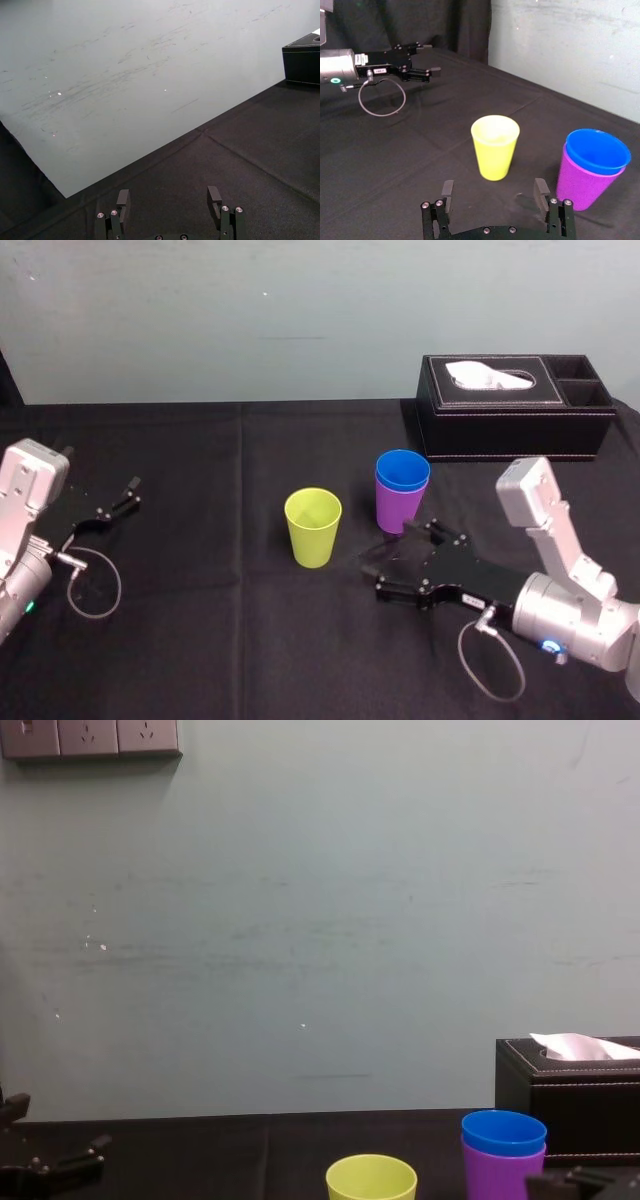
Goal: Stack the three plastic cups sequentially using one hand.
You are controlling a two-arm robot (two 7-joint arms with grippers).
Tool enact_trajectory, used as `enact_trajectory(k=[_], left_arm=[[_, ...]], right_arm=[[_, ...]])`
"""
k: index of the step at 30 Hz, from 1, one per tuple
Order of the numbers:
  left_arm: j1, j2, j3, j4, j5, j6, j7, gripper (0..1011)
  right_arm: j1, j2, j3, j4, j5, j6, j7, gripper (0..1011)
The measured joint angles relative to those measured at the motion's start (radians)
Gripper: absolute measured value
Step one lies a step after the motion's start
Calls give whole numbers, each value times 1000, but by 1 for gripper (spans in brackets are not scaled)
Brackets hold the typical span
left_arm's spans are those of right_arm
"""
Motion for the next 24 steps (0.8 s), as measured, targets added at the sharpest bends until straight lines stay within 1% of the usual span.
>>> enact_trajectory(k=[8,24], left_arm=[[0,0,0,0,0,0,0,1010],[0,0,0,0,0,0,0,1010]], right_arm=[[19,-27,-33,33,-13,6,-10,1003],[75,-71,-69,90,-50,23,-23,1003]])
